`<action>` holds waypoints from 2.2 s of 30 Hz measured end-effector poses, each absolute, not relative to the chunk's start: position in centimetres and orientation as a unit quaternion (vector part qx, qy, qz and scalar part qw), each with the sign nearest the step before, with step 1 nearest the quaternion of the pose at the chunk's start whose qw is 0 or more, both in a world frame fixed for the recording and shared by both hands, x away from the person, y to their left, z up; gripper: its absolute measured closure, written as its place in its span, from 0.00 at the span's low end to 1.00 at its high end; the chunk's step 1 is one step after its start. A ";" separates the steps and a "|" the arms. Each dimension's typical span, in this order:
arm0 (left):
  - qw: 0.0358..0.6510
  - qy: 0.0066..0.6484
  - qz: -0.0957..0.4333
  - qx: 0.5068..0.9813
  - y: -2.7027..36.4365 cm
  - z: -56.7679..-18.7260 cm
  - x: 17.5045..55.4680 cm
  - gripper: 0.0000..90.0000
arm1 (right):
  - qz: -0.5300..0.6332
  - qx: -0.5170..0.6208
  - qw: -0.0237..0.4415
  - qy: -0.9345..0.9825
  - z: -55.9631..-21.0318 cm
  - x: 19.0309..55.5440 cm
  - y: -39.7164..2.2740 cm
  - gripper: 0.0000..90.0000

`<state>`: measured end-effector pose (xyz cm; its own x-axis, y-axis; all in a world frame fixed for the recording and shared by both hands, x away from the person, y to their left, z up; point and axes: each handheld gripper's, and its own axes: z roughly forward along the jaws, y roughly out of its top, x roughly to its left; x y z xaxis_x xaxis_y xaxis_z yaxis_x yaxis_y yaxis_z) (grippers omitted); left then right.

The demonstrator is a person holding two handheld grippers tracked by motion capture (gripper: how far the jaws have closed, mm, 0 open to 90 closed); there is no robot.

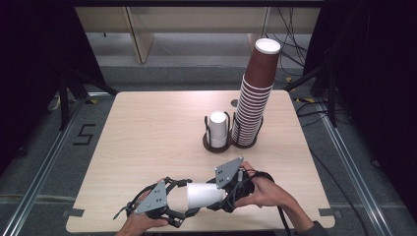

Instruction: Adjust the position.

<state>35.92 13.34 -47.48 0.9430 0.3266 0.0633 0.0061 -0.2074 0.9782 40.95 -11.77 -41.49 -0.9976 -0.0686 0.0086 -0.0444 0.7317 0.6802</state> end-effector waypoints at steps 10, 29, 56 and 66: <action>0.583 0.120 0.132 0.793 12.8 -47.4 35.9 0.25 | -0.330 0.037 -0.051 -0.942 -41.0 40.1 -11.2 0.22; 0.649 0.169 0.111 0.733 13.4 -47.3 36.1 0.16 | -0.371 0.059 -0.051 -0.925 -41.5 40.9 -11.5 0.36; 0.666 0.173 0.092 0.720 13.2 -46.8 35.8 0.26 | -0.393 0.016 -0.009 -0.919 -42.4 41.1 -11.8 0.26; 0.684 0.194 0.080 0.698 13.0 -46.9 35.8 0.21 | -0.397 0.030 -0.008 -0.917 -42.8 40.7 -11.2 0.37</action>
<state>35.76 12.97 -46.91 0.9118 0.3809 -0.1533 0.1609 0.0121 0.9869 40.68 -11.24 -42.75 -0.9981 -0.0493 -0.0380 -0.0615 0.6822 0.7285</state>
